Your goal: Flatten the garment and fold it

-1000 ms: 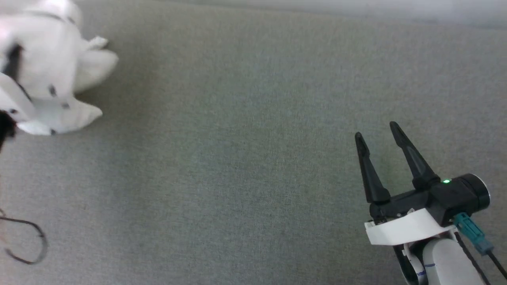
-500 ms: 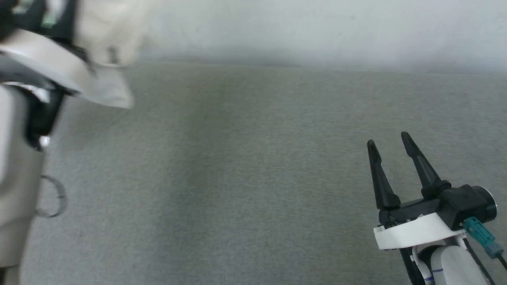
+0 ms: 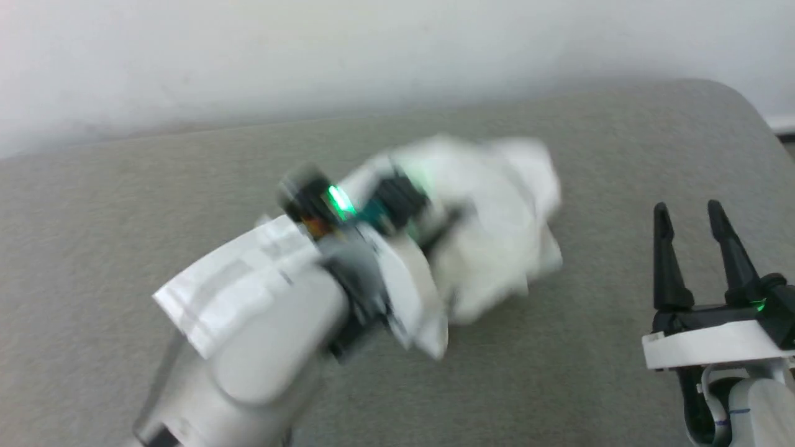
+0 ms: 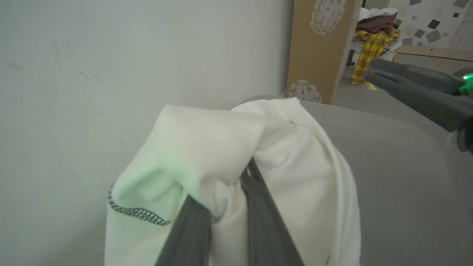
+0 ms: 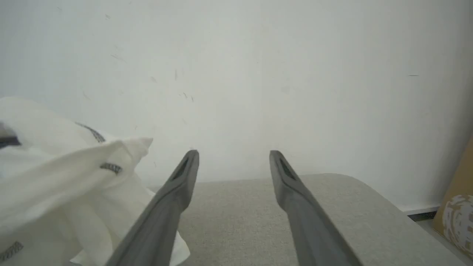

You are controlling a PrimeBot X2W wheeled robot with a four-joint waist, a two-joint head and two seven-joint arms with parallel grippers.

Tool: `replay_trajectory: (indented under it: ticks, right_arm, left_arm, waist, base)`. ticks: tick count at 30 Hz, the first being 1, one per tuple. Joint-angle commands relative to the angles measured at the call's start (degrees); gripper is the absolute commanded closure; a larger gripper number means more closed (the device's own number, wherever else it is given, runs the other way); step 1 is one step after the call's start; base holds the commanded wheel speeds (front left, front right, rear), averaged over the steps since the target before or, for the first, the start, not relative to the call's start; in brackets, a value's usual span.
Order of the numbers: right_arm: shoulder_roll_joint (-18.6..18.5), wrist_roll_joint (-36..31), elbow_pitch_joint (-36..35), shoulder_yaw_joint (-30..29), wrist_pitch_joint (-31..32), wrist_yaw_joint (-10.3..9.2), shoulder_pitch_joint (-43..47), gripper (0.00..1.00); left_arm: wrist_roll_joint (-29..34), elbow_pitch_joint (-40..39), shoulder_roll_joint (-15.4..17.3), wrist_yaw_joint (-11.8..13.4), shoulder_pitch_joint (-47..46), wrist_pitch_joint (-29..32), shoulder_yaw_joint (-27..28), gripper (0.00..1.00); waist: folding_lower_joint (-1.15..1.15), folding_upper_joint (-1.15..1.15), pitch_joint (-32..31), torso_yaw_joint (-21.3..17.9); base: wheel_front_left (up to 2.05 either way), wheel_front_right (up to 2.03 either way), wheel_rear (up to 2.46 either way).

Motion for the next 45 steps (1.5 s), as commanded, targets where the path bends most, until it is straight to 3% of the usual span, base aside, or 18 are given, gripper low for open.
replay_trajectory:
  ticks: [1, 4, 10, 11, 12, 16, 21, 29, 35, 40, 45]
  right_arm:
    - [0.07, 0.55, 0.35, -0.36, -0.27, -0.11, -0.92, 0.00]
    - [0.07, 0.98, 0.83, -0.76, -0.27, -0.11, -1.37, 0.00]
    - [0.07, 0.84, 1.95, -0.27, -0.27, -0.11, -1.46, 0.00]
    - [0.07, 0.65, 2.26, -0.09, -0.27, -0.11, -1.39, 0.00]
    - [0.07, 0.45, 2.55, 0.04, -0.27, -0.11, -1.30, 0.00]
    - [0.07, -0.58, 3.56, 0.69, -0.27, -0.11, -0.64, 0.00]
    - [0.07, -1.90, 4.69, 1.00, -0.27, -0.11, 0.59, 0.00]
    - [0.07, -3.17, 5.81, 1.58, -0.27, -0.11, 2.84, 0.00]
    - [0.07, -3.12, 6.49, 2.15, -0.27, -0.11, 4.63, 0.00]
    - [0.07, -2.97, 7.14, 2.62, -0.13, -0.11, 5.80, 0.00]
    - [0.07, -2.78, 7.69, 2.50, -0.04, -0.11, 6.88, 0.00]
  left_arm:
    - [-1.09, 1.87, -1.08, -0.31, 2.73, 0.95, -2.63, 1.00]
    - [-3.13, 6.16, -2.59, -0.39, 6.56, 4.44, -9.30, 1.00]
    - [-7.16, 10.91, -3.43, -0.41, 9.05, 6.90, -16.45, 1.00]
    - [-7.65, 11.38, -3.61, -0.41, 9.05, 6.59, -17.11, 0.64]
    - [-8.04, 11.81, -3.82, -0.41, 8.95, 5.84, -17.19, 0.00]
    - [-8.83, 12.67, -4.68, -0.12, 7.82, 1.13, -15.05, 0.00]
    - [-10.24, 10.67, -4.09, 2.67, 6.65, -6.12, -9.26, 0.00]
    - [-12.04, 5.66, 3.35, 9.98, 8.67, -17.93, 2.79, 0.00]
    - [-10.61, 1.03, 8.15, 15.85, 16.93, -22.61, 11.56, 0.00]
    - [-5.27, -6.40, 6.46, 18.76, 29.61, -22.75, 20.63, 0.00]
    - [1.64, -11.91, 1.25, 18.18, 39.73, -22.77, 26.87, 0.00]
  waist:
    - [0.00, -0.01, 2.78, -5.10]
    - [0.00, -0.01, 4.15, -6.46]
    - [0.00, -0.01, 5.09, -6.18]
    - [0.00, -0.01, 4.96, -5.73]
    - [0.00, -0.01, 4.69, -5.19]
    - [0.00, -0.01, 2.48, -2.47]
    - [0.00, -0.01, -1.55, 1.41]
    - [0.00, -0.01, -6.00, 6.75]
    - [0.00, -0.01, -7.47, 8.76]
    - [0.00, -0.01, -7.80, 9.38]
    - [0.00, -0.01, -7.84, 10.17]
  base:
    - [0.00, 0.00, 0.00]
    - [0.00, 0.00, 0.00]
    - [0.00, 0.00, 0.00]
    - [0.00, 0.00, 0.00]
    - [0.00, 0.00, 0.00]
    - [0.00, 0.00, 0.00]
    - [0.00, 0.00, 0.00]
    - [0.00, 0.00, 0.00]
    - [0.00, 0.00, 0.00]
    - [0.00, 0.00, 0.00]
    - [0.00, 0.00, 0.00]
